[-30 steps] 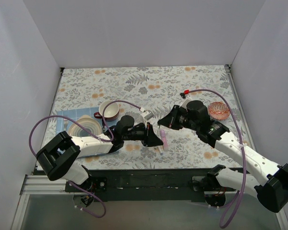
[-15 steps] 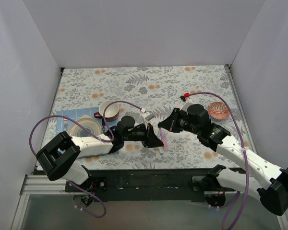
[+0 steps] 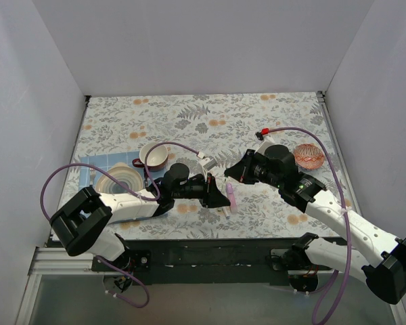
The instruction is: Insert the pens into the pen caps
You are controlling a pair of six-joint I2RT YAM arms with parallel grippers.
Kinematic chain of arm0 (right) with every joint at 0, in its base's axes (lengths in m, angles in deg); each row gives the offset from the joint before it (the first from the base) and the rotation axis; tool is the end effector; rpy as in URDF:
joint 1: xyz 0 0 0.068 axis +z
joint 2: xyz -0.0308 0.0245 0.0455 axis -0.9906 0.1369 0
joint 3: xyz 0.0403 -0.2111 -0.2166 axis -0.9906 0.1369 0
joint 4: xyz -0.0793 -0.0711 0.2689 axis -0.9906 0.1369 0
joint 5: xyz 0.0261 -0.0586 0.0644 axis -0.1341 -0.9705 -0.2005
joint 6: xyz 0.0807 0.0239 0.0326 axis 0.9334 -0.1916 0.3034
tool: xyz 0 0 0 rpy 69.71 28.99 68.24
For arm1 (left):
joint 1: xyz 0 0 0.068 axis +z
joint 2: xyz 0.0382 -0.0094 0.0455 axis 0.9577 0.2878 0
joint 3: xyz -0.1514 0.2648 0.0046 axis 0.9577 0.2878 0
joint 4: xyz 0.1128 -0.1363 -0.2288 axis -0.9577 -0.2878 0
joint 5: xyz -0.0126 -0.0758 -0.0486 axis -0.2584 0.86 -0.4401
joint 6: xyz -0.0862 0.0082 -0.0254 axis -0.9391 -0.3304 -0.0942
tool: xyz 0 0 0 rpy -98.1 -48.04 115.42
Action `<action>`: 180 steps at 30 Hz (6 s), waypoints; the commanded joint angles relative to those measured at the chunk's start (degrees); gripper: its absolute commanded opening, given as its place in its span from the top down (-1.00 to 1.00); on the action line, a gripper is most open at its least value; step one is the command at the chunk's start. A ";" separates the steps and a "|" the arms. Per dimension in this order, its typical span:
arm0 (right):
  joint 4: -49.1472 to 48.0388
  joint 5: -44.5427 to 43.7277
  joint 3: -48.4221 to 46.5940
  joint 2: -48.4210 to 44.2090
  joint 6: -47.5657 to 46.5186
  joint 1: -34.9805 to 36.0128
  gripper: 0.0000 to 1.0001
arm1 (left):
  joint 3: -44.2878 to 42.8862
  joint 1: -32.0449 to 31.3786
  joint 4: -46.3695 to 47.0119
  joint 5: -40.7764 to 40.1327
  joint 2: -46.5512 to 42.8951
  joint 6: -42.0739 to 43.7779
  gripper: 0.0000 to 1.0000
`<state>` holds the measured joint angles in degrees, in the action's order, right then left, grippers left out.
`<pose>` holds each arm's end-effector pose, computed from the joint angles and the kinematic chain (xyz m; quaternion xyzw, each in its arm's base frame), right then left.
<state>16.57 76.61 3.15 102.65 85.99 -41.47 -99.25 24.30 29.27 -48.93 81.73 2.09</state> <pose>0.2070 0.1864 0.3097 -0.0043 0.8228 0.4042 0.3995 0.1882 -0.2868 0.1980 0.0190 0.7874 -0.6126 0.0658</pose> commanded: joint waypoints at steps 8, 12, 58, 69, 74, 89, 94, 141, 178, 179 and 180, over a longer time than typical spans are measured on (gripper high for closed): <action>-1.94 3.09 1.07 -1.29 -0.29 0.29 0.97 | 0.30 0.10 2.12 -0.86 -2.89 0.48 1.00; -2.46 3.88 4.58 -3.57 -0.29 0.73 0.97 | -0.14 0.10 1.41 -0.86 -3.24 0.75 1.00; -22.15 20.04 0.55 -12.12 -7.84 1.17 -0.35 | -8.58 0.19 -12.21 5.73 -18.80 16.57 1.00; -24.00 22.25 -1.83 -9.74 -8.02 1.08 -0.29 | -7.88 0.19 -10.54 9.69 -19.42 16.22 1.00; -25.66 23.48 -1.04 -9.91 -7.76 1.08 -0.07 | -8.23 0.19 -10.80 10.30 -18.89 16.13 1.00; -28.92 24.36 1.86 -9.73 -6.44 1.08 -0.04 | -7.88 0.19 -11.16 9.43 -18.01 16.48 1.00; -29.27 23.48 3.00 -10.00 -7.05 1.08 0.12 | -7.88 0.19 -11.51 8.55 -17.48 16.66 1.00; -33.93 15.57 22.78 -8.16 -5.21 13.29 0.97 | -15.08 12.58 1.50 6.08 -8.43 6.11 1.00; -41.31 16.01 21.55 6.08 -3.02 26.92 0.97 | -28.96 21.20 -4.02 13.38 -1.14 6.28 1.00; -42.53 16.62 21.90 6.17 -2.84 27.01 0.97 | -29.41 21.37 -4.12 13.47 -0.96 6.63 1.00; -43.67 18.10 22.34 6.00 -2.92 27.10 0.97 | -29.58 21.46 -4.12 13.64 -0.87 6.81 1.00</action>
<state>-46.67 62.18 20.13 104.72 77.60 -25.91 -118.76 42.71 19.06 -8.91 80.27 8.28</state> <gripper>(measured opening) 0.094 0.153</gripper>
